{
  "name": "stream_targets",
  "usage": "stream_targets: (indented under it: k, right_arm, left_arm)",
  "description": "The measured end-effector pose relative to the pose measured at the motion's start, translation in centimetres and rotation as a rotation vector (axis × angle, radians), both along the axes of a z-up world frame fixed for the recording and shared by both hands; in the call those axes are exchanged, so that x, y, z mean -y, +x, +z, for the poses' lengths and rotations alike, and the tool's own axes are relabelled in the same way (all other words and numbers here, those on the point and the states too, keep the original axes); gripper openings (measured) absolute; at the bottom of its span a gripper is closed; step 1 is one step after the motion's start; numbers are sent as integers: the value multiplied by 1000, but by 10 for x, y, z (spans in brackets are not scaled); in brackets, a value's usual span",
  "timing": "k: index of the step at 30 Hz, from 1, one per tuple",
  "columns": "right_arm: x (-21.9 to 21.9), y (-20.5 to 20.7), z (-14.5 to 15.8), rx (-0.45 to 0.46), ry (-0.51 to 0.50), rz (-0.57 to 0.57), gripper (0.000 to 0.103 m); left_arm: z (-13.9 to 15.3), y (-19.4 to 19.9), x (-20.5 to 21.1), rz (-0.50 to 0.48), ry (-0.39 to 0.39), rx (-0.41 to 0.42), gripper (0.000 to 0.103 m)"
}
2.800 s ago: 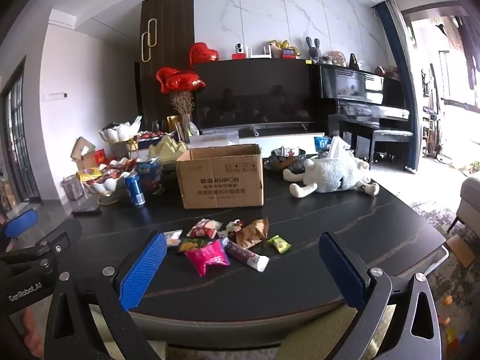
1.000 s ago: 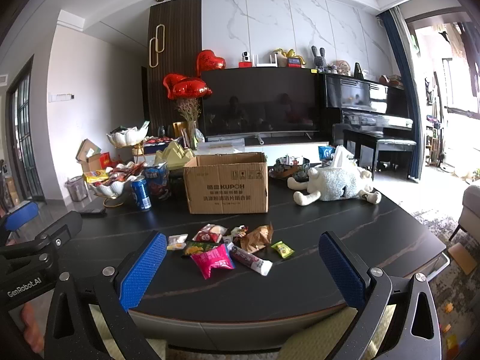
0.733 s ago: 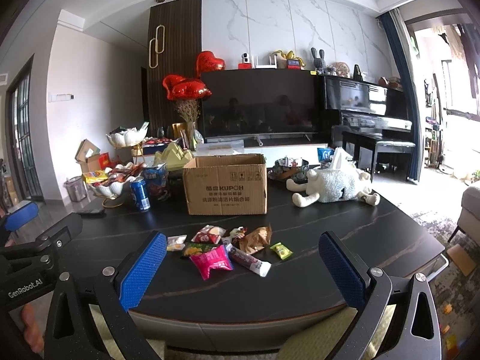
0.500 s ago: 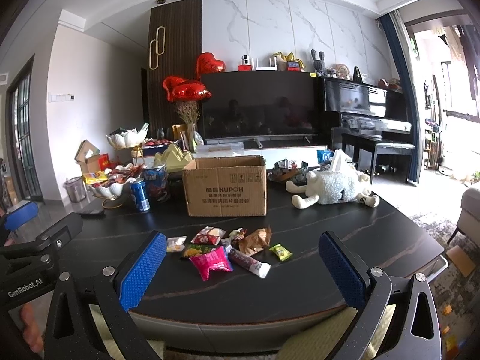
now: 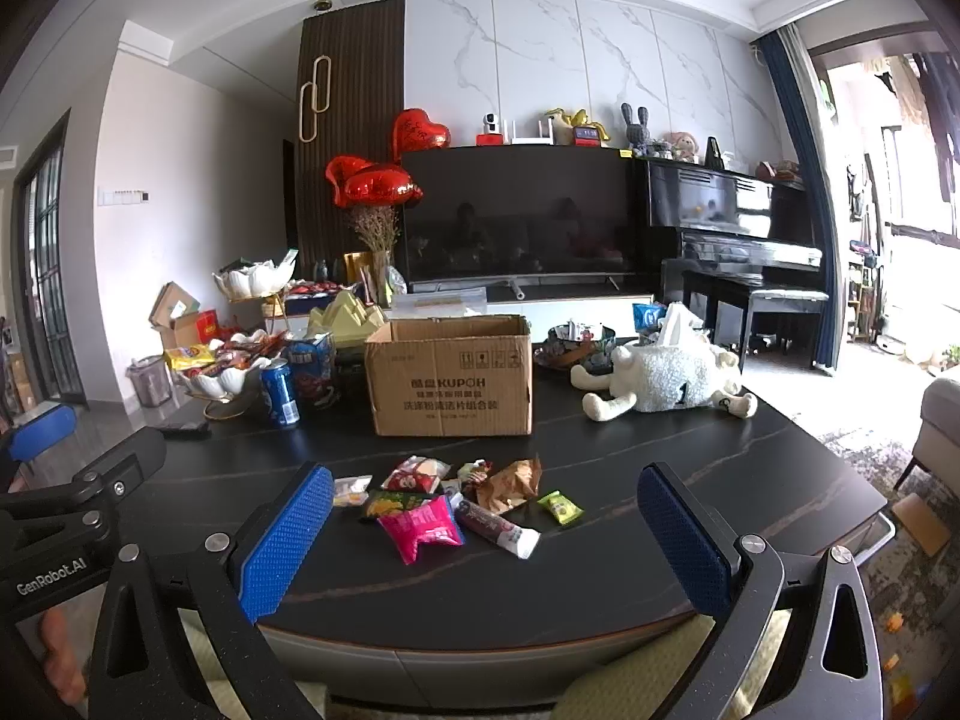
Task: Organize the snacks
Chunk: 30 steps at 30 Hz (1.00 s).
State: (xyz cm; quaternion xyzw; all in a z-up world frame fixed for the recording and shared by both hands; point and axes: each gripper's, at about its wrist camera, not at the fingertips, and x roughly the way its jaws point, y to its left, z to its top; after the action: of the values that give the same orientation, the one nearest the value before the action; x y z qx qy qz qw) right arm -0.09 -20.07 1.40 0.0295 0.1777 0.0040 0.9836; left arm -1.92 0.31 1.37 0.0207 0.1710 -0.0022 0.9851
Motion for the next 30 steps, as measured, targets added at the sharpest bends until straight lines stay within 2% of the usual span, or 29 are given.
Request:
stream_targets:
  k: [5, 11, 19, 23, 28, 30]
  right_arm:
    - [1, 3, -1, -5, 0, 0, 102]
    - [3, 14, -16, -36, 4, 17, 102]
    - [13, 53, -50, -127, 4, 57, 102]
    - [18, 79, -65, -191, -17, 86, 102]
    - [16, 118, -92, -308, -57, 163, 102]
    - [17, 131, -102, -351, -58, 186, 98]
  left_arm:
    - [0, -1, 0, 1, 0, -3, 103]
    - [-10, 7, 3, -23, 4, -30, 103]
    - [-36, 47, 22, -145, 69, -123, 103]
    - [-49, 67, 37, -210, 119, -157, 90]
    - [-69, 97, 51, -322, 135, -243, 85]
    - [-78, 113, 57, -356, 136, -280, 82]
